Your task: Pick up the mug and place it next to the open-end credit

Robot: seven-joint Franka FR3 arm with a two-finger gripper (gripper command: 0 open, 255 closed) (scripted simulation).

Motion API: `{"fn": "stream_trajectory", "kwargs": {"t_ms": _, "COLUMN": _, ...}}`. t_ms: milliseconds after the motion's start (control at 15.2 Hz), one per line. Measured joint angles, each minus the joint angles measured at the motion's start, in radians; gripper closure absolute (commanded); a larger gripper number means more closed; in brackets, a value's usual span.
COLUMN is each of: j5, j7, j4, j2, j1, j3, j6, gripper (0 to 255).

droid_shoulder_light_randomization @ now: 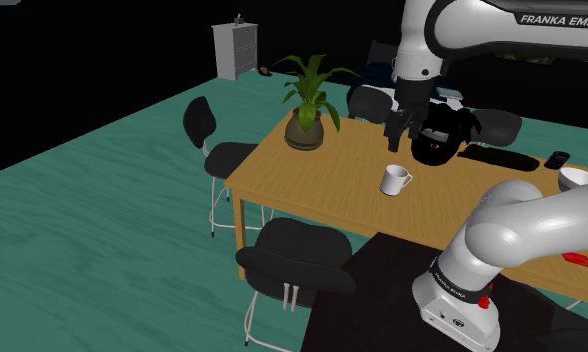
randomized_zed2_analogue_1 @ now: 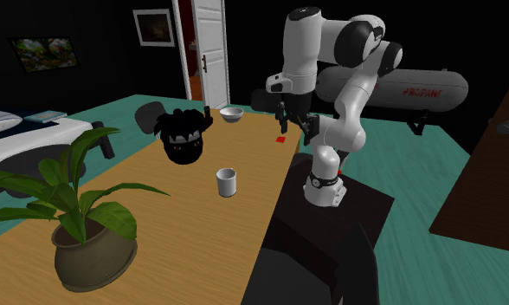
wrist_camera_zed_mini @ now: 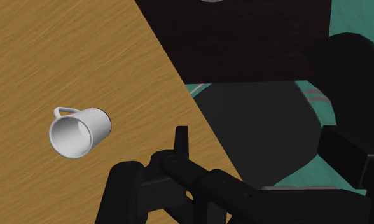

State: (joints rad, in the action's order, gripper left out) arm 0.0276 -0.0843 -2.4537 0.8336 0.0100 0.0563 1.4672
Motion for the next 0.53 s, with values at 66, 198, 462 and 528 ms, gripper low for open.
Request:
{"fn": "stream_trajectory", "kwargs": {"t_ms": 66, "j5": 0.000, "j7": 0.000, "j4": 0.000, "j2": 0.000, "j1": 0.000, "j3": 0.000, "j6": 0.000, "gripper": 0}}
{"fn": "stream_trajectory", "kwargs": {"t_ms": 198, "j5": 0.014, "j7": 0.016, "j4": -0.036, "j2": 0.010, "j1": -0.006, "j3": -0.016, "j6": 0.033, "gripper": 0}}
{"fn": "stream_trajectory", "kwargs": {"t_ms": 462, "j5": 0.075, "j7": 0.081, "j4": -0.122, "j2": -0.001, "j1": -0.038, "j3": -0.087, "j6": 0.153, "gripper": 0}}
{"fn": "stream_trajectory", "kwargs": {"t_ms": 528, "j5": 0.088, "j7": 0.094, "j4": -0.151, "j2": 0.002, "j1": -0.046, "j3": -0.103, "j6": 0.186, "gripper": 0}}
